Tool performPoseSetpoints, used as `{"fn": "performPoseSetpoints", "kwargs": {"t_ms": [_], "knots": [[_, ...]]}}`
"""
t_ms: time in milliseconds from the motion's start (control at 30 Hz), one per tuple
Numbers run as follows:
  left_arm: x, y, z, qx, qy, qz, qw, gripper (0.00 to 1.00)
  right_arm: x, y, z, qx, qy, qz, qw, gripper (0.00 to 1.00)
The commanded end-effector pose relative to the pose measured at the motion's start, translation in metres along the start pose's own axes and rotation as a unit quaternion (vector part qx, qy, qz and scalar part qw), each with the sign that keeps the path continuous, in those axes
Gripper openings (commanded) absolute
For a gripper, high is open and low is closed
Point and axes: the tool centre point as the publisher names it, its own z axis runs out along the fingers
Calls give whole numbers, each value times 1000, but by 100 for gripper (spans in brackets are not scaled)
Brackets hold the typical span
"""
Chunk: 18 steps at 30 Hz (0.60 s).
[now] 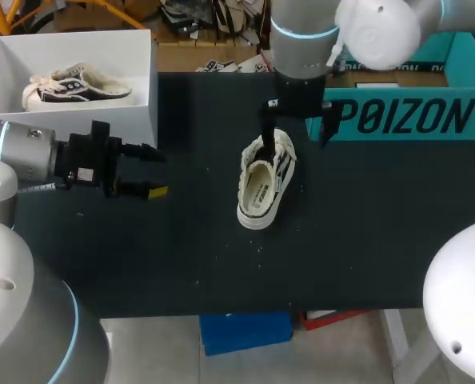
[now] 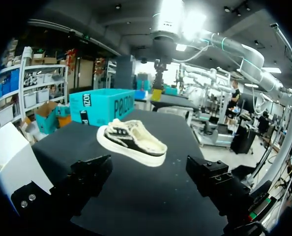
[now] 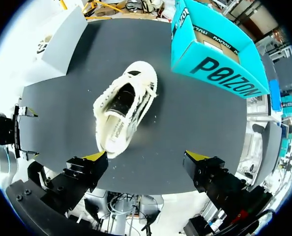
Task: Take the shoe out of the shoebox, open the shoe tongue, remove and reinsert the insole, then place the shoe into the shoebox
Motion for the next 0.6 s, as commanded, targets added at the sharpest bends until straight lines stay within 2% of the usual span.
{"fn": "performPoseSetpoints", "kwargs": {"t_ms": [33, 300, 333, 367, 467, 600], "knots": [[1, 1, 1, 0, -3, 1, 1000, 100, 13, 7, 17, 50, -74, 10, 996, 100], [1, 1, 1, 0, -3, 1, 1000, 100, 18, 15, 41, 46, -63, 41, 996, 98], [1, 1, 1, 0, -3, 1, 1000, 100, 18, 16, 44, 45, -62, 42, 996, 95], [1, 1, 1, 0, -3, 1, 1000, 100, 18, 18, 46, 44, -60, 47, 996, 84], [1, 1, 1, 0, -3, 1, 1000, 100, 17, 23, 52, 34, -57, 59, 996, 78], [1, 1, 1, 0, -3, 1, 1000, 100, 11, 28, 61, 26, -49, 75, 996, 82]]}}
